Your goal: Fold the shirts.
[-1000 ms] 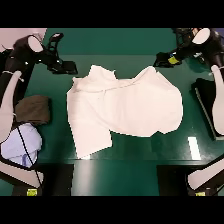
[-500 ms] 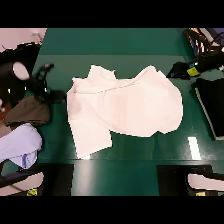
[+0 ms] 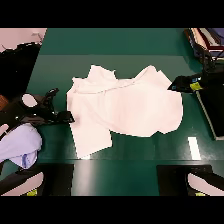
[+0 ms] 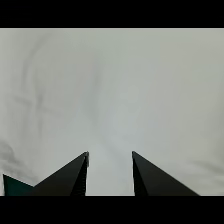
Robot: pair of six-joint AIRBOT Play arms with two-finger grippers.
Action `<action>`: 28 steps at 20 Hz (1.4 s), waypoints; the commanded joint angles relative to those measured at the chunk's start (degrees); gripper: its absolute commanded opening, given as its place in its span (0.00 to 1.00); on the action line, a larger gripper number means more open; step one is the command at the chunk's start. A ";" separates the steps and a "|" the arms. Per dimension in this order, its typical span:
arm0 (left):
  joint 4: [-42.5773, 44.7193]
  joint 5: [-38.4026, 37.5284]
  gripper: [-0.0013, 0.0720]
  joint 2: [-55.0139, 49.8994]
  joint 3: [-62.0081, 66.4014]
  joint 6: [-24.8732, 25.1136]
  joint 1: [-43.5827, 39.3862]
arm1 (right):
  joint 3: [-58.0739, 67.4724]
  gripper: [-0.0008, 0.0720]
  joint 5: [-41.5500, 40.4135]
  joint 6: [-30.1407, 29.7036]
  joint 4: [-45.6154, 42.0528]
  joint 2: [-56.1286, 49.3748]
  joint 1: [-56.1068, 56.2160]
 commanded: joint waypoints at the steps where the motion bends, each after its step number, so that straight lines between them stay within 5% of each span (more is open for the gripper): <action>1: -6.40 4.72 0.62 0.13 -1.79 2.75 -0.02 | -2.82 0.46 -0.11 0.02 -0.26 2.95 -0.13; 2: -6.84 5.29 0.33 0.13 -1.79 2.75 -0.02 | -4.04 0.46 -0.09 0.02 -0.20 3.87 -0.70; 4: -7.21 5.79 0.06 0.13 -1.73 2.78 -0.02 | -8.57 0.46 0.83 0.13 -0.17 6.25 -2.97; 8: -7.17 2.08 0.06 1.01 1.99 4.28 -0.02 | -23.65 0.46 2.97 1.40 -1.03 12.00 -12.28; 10: -7.15 1.92 0.06 2.47 3.96 4.31 -0.02 | -31.43 0.75 3.45 1.84 -0.04 14.29 -17.51; 16: -7.19 1.88 0.06 3.17 6.38 4.26 -0.02 | -43.43 0.72 -3.19 3.23 9.75 12.11 -21.68; 21: -7.19 1.22 0.06 3.17 6.38 4.26 -0.02 | -41.05 0.60 -8.02 3.19 11.67 4.70 -17.14; 22: -7.17 1.09 0.06 3.17 6.38 4.26 -0.02 | -39.89 0.53 -8.20 3.17 10.86 3.30 -15.37; 23: -7.17 0.70 0.06 3.17 6.38 4.26 -0.02 | -38.58 0.31 -8.26 3.19 8.81 2.19 -13.64; 25: -7.15 -0.09 0.06 3.23 6.38 4.26 -0.02 | -36.30 0.10 -7.67 3.26 4.52 1.46 -10.97; 28: -5.97 -0.39 0.06 6.19 8.09 4.11 0.15 | -32.28 0.04 -5.16 3.26 1.22 5.46 -9.77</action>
